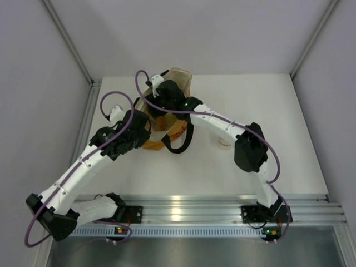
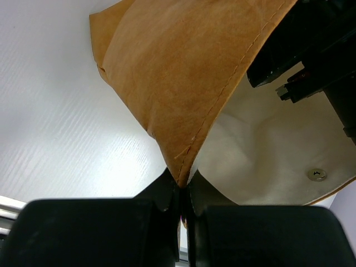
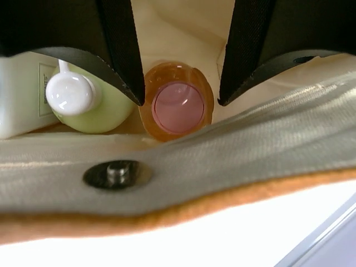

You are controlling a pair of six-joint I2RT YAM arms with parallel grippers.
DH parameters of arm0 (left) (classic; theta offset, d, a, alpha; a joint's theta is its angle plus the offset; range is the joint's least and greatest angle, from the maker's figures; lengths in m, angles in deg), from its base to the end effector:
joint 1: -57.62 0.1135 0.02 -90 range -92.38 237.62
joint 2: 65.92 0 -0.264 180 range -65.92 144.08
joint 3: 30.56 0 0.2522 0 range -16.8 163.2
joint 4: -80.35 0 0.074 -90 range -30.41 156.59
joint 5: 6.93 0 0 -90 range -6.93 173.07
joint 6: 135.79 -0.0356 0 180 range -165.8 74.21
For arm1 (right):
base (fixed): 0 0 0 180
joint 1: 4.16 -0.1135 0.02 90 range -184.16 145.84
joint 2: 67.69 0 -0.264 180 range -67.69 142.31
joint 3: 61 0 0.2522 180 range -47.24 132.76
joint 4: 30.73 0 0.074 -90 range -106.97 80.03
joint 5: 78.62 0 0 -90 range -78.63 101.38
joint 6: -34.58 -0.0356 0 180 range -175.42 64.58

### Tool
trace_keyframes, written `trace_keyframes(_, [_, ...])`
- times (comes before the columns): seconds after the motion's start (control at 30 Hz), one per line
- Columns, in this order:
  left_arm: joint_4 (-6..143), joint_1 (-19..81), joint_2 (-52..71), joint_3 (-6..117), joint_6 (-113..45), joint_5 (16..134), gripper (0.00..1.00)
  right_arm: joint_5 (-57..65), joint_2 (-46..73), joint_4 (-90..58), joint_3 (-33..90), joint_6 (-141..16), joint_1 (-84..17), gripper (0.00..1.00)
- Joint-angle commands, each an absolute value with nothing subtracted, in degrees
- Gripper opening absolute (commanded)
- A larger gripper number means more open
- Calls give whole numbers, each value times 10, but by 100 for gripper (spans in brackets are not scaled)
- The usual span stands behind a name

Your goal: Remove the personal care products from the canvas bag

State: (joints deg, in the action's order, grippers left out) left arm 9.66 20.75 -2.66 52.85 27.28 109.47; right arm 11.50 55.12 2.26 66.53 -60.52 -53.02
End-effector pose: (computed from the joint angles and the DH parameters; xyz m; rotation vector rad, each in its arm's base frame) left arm 0.1737 -0.1105 0.3544 -0.9208 2.1789 -0.3749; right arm 0.3362 0.3847 0.3042 -0.7870 1.9633 0.5715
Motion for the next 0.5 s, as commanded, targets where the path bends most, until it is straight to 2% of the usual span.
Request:
trace_keyframes(0.0, [110, 208, -24, 537, 258, 1099, 0, 101, 562, -40, 682, -611, -521, 55])
trace_keyframes(0.3, [110, 208, -28, 540, 236, 1101, 0, 94, 566, -80, 679, -613, -519, 55])
trace_keyframes(0.47, [110, 208, -35, 544, 231, 1103, 0, 96, 573, -80, 671, -610, -518, 51])
